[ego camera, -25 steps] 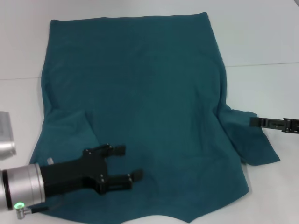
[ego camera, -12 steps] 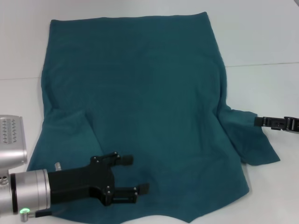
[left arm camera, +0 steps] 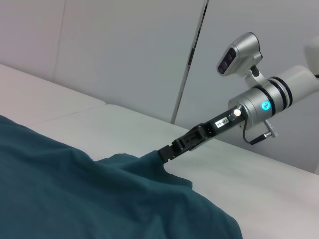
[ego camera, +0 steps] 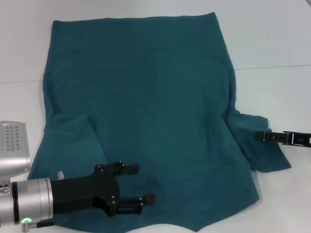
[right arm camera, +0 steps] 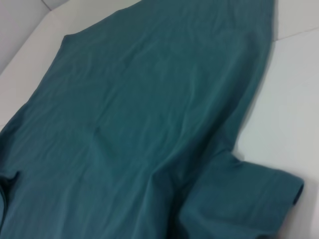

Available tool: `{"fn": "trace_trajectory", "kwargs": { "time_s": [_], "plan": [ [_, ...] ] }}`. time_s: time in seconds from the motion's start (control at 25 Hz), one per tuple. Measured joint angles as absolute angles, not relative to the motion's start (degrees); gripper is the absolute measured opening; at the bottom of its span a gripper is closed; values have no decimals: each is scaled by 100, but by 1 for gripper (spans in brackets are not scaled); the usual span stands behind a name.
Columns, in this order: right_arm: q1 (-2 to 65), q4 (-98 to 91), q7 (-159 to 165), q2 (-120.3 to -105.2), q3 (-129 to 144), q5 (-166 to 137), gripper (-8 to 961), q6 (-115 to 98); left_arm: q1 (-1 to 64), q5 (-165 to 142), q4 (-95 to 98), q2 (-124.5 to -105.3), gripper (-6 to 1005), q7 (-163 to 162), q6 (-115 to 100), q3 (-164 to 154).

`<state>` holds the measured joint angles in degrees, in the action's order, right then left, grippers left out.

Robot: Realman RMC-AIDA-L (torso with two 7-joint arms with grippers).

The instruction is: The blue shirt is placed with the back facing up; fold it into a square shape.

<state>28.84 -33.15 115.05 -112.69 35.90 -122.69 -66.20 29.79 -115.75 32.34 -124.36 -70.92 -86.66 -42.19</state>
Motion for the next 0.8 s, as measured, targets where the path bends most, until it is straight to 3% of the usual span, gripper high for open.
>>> {"fn": "trace_trajectory", "kwargs": {
  "time_s": [0.48,0.8],
  "plan": [
    [2856,-3273,11417,-11291,3598,-12269,838,-6455,3004,-11575,3171,-12436,920,-7104,-8665,-4219],
    [2818,-3269,11415,-11321,3575,-12264,668,-6333,2990,-11574,3172,-12437,921,-7161,-8666,-4196]
  ]
}}
